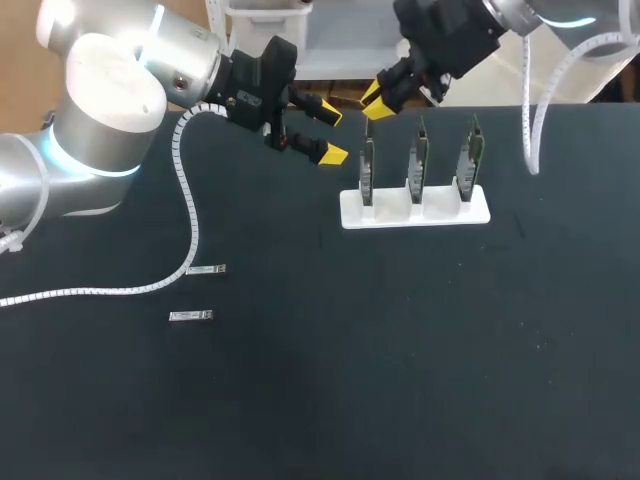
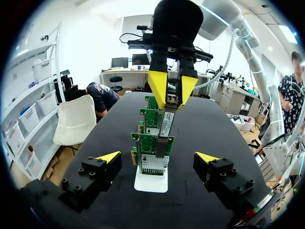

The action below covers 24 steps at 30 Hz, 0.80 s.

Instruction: Pick up the optical module with the left hand, and insert it into the network port with the right hand.

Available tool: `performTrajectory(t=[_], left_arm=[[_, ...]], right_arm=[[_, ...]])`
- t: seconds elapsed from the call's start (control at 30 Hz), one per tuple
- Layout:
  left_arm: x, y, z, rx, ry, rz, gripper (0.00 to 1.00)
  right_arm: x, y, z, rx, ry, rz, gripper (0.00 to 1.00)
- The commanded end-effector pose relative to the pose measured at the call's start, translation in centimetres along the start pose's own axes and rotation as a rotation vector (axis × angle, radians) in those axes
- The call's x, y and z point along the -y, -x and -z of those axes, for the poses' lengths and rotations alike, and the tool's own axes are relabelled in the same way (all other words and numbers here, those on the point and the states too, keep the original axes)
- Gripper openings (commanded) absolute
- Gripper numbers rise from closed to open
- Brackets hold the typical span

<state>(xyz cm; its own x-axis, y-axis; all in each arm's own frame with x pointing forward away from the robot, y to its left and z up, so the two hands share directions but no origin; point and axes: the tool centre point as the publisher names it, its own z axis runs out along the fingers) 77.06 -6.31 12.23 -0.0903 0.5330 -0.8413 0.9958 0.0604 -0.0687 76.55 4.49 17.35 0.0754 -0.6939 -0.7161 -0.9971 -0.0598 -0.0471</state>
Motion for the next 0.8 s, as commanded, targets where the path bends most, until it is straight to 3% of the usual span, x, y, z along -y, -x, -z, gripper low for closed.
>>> performTrajectory(t=[0.03, 0.8], left_arm=[[-0.08, 0.07, -0.03, -0.004, -0.001, 0.002, 1.0], [-0.08, 0.07, -0.03, -0.004, -0.001, 0.002, 1.0]], right_arm=[[0.26, 0.03, 0.21, 0.007, 0.01, -0.012, 0.0], [0.91, 0.22, 0.12, 0.012, 0.015, -0.012, 0.0]])
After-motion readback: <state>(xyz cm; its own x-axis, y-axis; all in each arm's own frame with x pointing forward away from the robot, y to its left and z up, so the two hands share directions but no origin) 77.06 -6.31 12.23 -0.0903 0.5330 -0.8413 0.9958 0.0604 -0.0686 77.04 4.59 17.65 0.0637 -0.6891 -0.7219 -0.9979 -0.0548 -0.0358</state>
